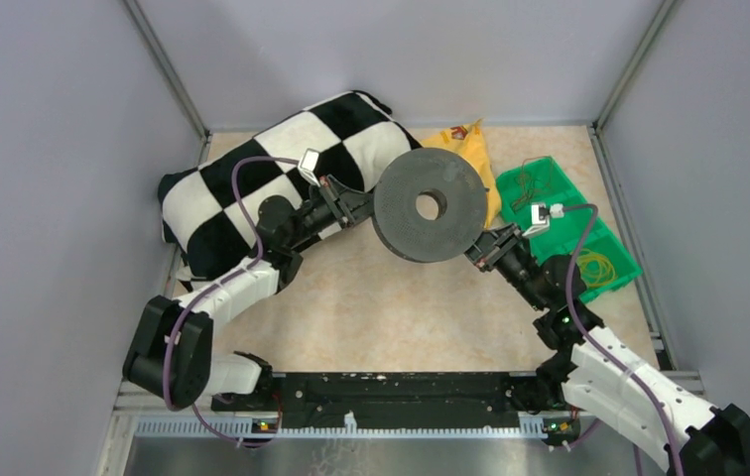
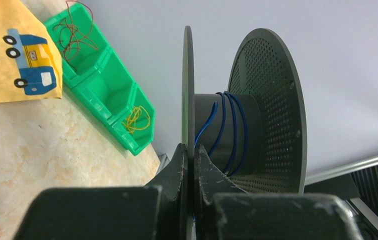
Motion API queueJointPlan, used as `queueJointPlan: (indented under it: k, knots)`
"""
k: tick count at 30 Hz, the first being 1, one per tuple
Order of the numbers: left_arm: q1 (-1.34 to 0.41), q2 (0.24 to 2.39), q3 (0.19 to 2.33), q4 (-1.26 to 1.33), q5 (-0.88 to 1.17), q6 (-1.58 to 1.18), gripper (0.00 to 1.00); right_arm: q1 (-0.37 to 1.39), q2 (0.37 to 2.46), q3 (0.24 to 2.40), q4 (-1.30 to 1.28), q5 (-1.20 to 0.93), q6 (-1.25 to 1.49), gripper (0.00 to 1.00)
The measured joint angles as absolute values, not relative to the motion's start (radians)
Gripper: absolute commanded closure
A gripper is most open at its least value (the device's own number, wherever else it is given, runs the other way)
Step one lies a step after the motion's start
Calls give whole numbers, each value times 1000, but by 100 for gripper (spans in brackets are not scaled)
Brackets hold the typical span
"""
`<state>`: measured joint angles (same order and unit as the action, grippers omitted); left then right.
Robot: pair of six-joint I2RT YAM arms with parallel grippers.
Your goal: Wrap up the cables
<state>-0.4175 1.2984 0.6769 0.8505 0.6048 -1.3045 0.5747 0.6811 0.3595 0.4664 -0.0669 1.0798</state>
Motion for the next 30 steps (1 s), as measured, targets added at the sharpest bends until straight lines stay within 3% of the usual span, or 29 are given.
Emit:
queueJointPlan:
  k: [14, 22, 27, 30]
  knots:
    - [-374, 1330, 778, 877, 859, -1210, 100, 571, 647, 430, 351, -154, 961, 100]
    - [-373, 1281, 822, 671, 840, -1168, 100, 570, 669, 431, 376, -172, 979, 96]
    - [-373, 1244, 857, 492, 803, -1167, 100, 562, 684, 416, 416, -168, 1013, 90]
    - [-371, 1232, 881, 392, 791, -1161, 100, 549, 697, 404, 435, -149, 1027, 81]
